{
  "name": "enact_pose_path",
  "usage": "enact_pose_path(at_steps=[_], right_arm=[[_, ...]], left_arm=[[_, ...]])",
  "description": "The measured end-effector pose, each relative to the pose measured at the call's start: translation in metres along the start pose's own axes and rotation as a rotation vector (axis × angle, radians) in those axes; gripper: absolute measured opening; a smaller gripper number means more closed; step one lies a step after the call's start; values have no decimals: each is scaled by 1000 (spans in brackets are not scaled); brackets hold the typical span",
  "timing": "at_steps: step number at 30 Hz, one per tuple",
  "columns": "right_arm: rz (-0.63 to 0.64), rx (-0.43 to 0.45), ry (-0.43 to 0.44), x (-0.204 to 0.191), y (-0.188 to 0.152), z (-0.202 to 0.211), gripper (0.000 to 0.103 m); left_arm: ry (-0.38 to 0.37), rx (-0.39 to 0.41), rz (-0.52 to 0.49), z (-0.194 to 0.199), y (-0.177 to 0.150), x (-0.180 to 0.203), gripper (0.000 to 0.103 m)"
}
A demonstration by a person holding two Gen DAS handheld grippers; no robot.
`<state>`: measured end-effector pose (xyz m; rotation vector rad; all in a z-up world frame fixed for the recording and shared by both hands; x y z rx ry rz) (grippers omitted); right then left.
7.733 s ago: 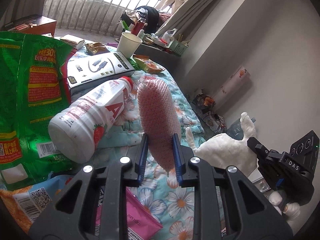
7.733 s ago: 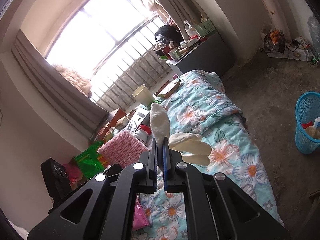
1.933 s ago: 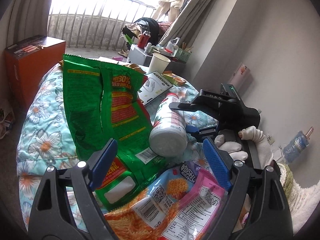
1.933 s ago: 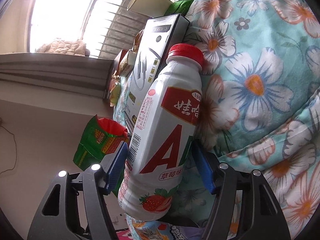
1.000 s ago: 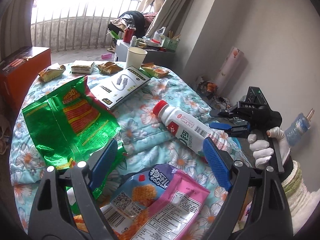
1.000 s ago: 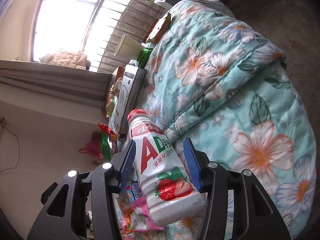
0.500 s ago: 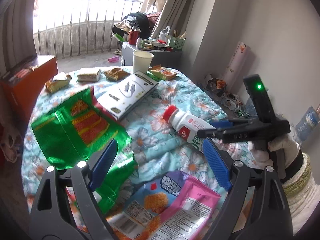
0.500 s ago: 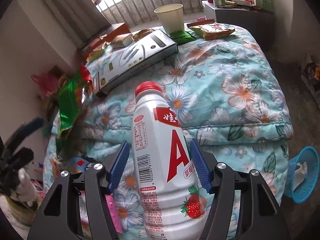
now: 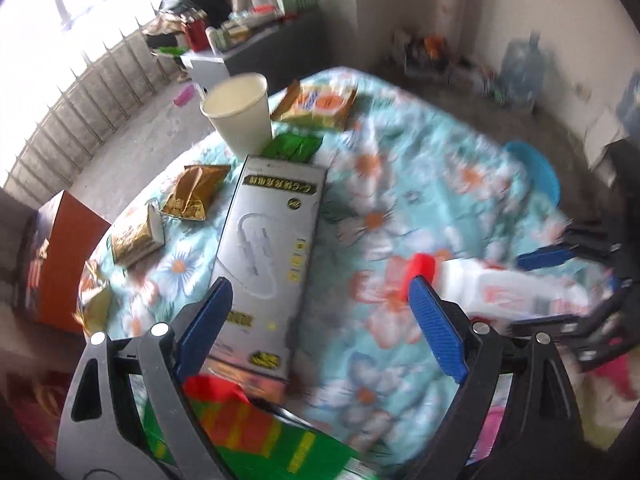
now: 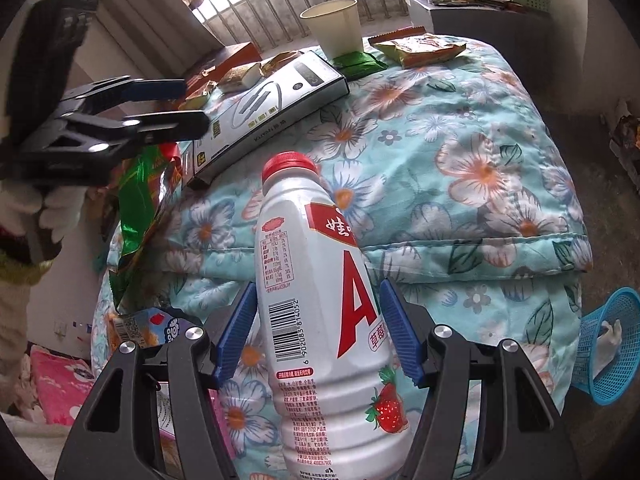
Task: Collect trash
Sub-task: 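Close left tool on the white charging-cable box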
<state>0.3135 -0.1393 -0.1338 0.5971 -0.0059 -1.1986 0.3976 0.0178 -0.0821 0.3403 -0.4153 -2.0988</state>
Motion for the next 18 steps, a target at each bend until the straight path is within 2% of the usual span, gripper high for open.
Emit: enact_pose_path(at_steps=[3, 5, 11, 18], right_arm=[[-4, 3, 16, 1, -1, 1, 61], [-4, 4, 23, 1, -1, 1, 61], [-1, 6, 47, 2, 0, 0, 61], [-13, 5, 79, 3, -1, -3, 61]], left_arm=[[35, -100, -34, -32, 4, -20, 85], [26, -138, -21, -48, 6, -33, 85], [-18, -182, -15, -69, 13, -45, 85], [0, -195, -35, -83, 23, -44, 85]])
Point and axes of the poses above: each gripper's, at about its wrist camera, not at the fingertips, and z roughly against the way its jaws point, x to its right, y to its top, the point moved 7 cm from there along -z, roughly the way its jaws point, and after that the axes turned 3 degrees about -y, right-handed, at the moved point
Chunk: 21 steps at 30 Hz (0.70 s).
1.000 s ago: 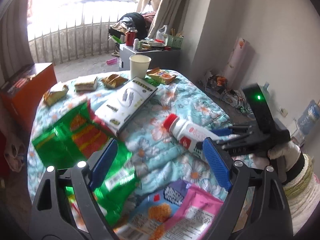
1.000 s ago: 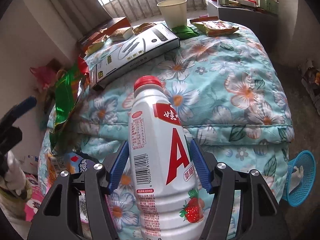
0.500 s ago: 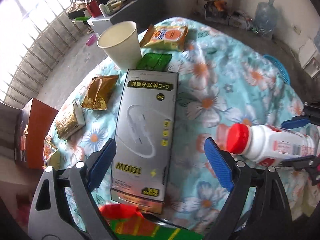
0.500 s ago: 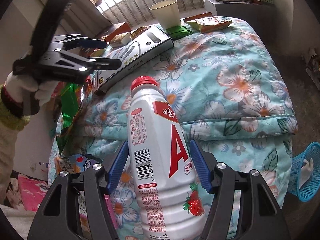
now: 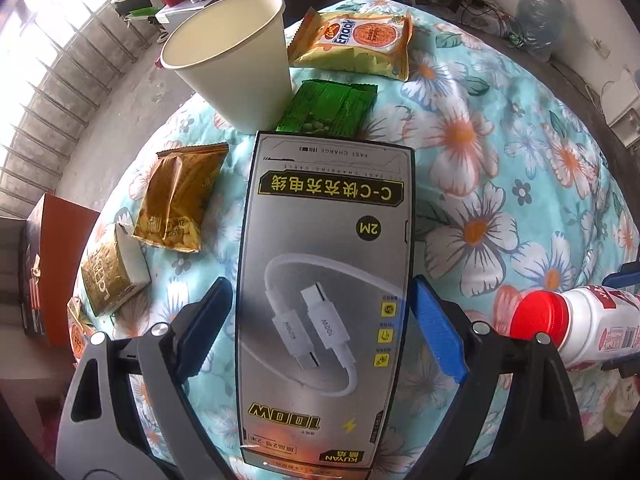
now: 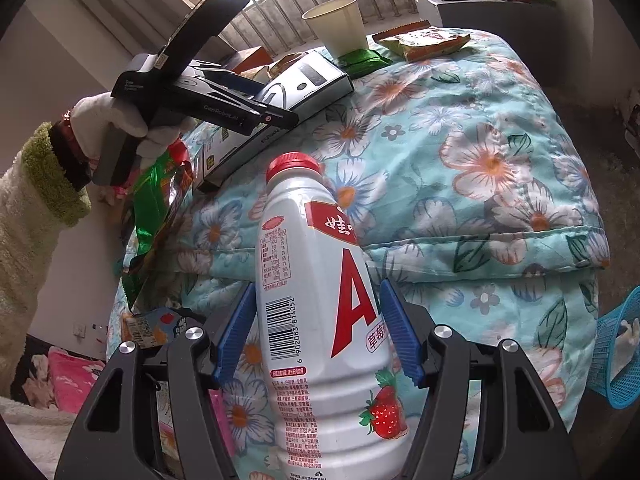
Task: Collect trash
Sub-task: 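Close left tool on the white charging-cable box, then lift the cable box up off the bed with left tool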
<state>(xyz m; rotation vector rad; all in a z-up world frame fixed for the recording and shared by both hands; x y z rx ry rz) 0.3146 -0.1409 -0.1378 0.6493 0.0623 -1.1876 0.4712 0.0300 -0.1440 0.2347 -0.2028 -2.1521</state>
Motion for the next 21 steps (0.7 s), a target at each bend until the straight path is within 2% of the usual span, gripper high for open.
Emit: enact_pose_path(at_steps=[8, 15, 17, 21], right_arm=[[-16, 1, 20, 0, -1, -2, 61], [-21, 3, 21, 0, -1, -2, 61], [-24, 4, 22, 0, -1, -3, 61], [-28, 5, 19, 0, -1, -3, 61]], left_arm=[[45, -45, 11, -18, 10, -3, 85], [78, -8, 25, -16, 20, -8, 85], [87, -2, 6, -14, 21, -6, 79], [117, 16, -29, -8, 23, 6, 78]])
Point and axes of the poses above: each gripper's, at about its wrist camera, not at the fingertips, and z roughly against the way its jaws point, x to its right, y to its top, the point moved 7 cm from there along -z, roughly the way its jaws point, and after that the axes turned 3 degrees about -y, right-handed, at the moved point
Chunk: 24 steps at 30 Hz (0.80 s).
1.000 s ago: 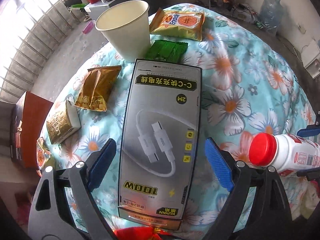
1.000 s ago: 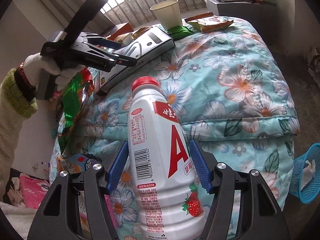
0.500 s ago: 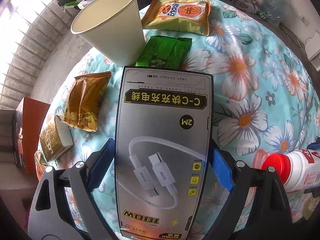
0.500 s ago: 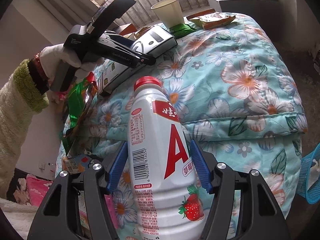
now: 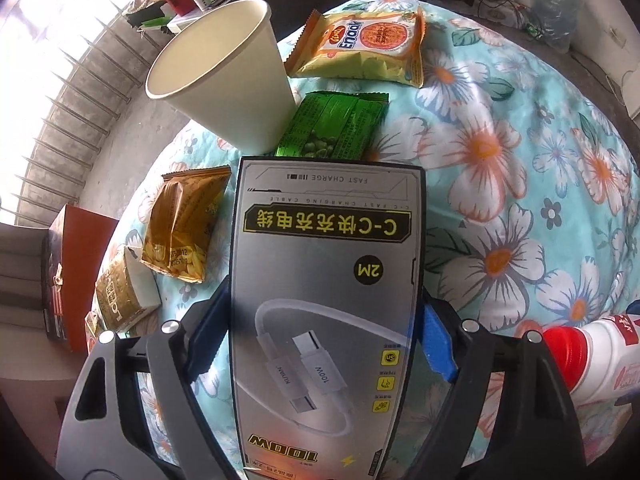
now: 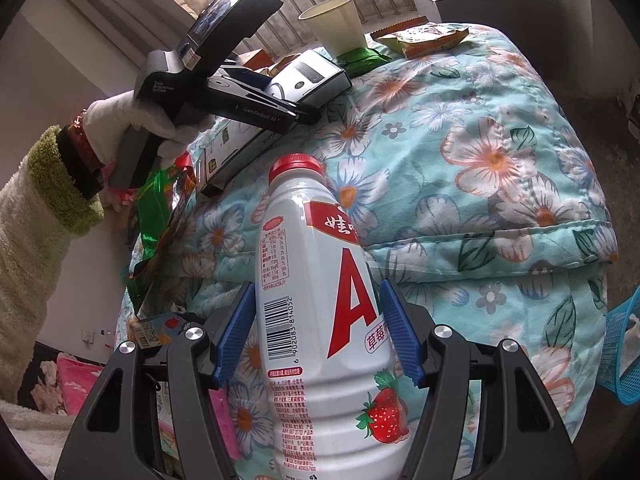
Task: Collect trash
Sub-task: 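Lift the cable box up off the bed with left tool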
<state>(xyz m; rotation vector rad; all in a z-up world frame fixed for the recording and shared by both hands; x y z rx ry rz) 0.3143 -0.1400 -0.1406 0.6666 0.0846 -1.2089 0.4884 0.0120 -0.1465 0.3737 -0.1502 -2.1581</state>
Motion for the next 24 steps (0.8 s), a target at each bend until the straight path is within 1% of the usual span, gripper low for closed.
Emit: enact_pose_path(at_steps=[4, 7, 9, 11, 15, 17, 19, 24], right_arm=[[-1, 2, -8, -1, -1, 1, 61], [-2, 7, -18, -3, -2, 1, 61], [-4, 10, -25, -4, -3, 1, 61], [-7, 14, -32, -4, -3, 2, 61], [-12, 20, -49, -7, -4, 1, 61], [-16, 24, -61, -9, -4, 0, 61], [-21, 29, -72, -12, -4, 0, 61], [-21, 45, -109, -17, -3, -1, 61]], left_arm=[[30, 50, -13, 17, 1, 5, 78], [42, 119, -14, 42, -2, 8, 78], [68, 176, -15, 64, -6, 10, 77], [64, 237, -20, 87, -11, 17, 77], [103, 338, -29, 127, -23, 27, 77], [111, 399, -31, 151, -30, 35, 77], [122, 454, -34, 168, -35, 36, 77], [121, 584, -11, 217, -44, 46, 77]])
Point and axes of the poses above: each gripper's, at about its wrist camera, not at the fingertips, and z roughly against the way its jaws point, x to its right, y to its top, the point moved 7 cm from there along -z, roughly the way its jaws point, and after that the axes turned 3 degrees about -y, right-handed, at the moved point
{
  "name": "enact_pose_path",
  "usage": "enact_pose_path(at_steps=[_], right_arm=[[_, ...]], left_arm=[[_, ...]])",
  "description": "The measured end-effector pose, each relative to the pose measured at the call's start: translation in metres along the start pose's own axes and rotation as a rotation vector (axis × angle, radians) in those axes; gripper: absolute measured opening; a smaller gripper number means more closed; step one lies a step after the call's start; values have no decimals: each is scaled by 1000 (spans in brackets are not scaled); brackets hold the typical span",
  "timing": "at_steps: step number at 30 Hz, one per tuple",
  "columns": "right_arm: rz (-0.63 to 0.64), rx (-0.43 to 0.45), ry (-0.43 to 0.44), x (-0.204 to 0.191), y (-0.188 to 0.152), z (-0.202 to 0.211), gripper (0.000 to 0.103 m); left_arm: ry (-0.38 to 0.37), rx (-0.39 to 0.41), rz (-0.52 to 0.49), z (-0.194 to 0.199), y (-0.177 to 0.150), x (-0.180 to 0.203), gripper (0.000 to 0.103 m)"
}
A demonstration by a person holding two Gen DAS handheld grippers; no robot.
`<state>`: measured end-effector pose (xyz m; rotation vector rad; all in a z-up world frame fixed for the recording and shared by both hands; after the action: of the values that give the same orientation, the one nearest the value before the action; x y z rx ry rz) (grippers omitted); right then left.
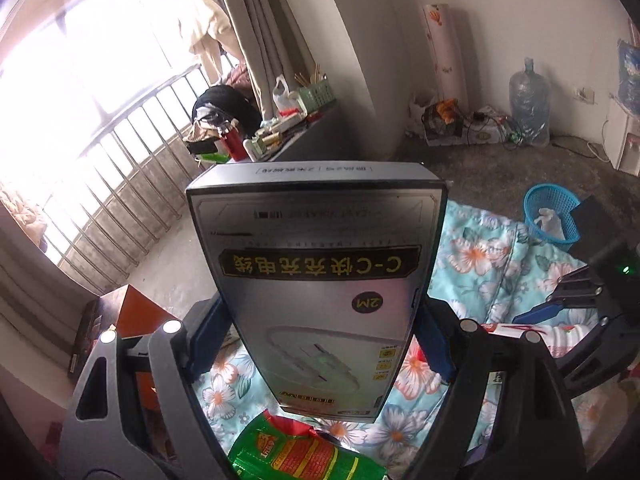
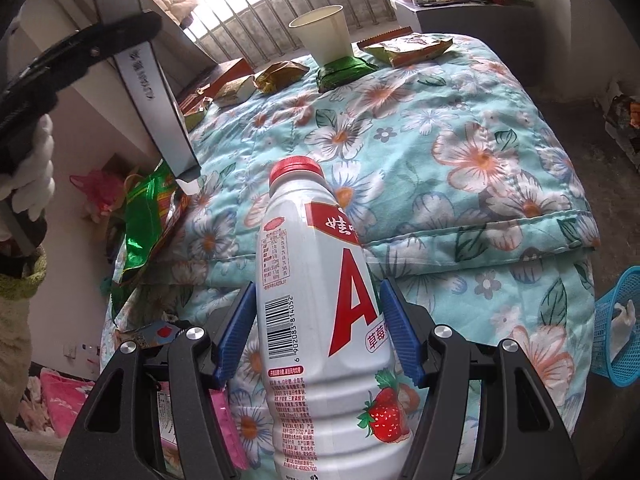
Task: Collect trash
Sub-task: 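Lift the cable box up off the bed with left tool, then carry the milk bottle and cable box toward the blue wastebasket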
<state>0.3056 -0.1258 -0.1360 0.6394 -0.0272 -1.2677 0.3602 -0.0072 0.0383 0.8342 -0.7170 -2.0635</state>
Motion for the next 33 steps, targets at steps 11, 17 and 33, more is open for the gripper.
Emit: enact_pose_path(at_steps=[11, 17, 33], right_arm=[[-155, 150, -5, 18, -13, 40, 60], [-295, 254, 85, 38, -24, 69, 60], [-436, 376, 185, 67, -49, 105, 60]], left_arm=[[-12, 129, 98, 58, 2, 8, 77], [-57, 132, 168, 62, -8, 17, 77], [-79, 148, 172, 76, 4, 38, 77]])
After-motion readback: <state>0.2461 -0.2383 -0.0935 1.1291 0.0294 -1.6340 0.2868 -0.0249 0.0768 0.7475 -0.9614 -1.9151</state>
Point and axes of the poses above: each gripper's, at about its wrist camera, not at the fingertips, and z roughly against the way its jaws point, x to its right, y to its top, the point moved 7 cm from there along -z, roughly the way its jaws point, and after that the axes turned 3 degrees about -y, right-handed, at the moved point
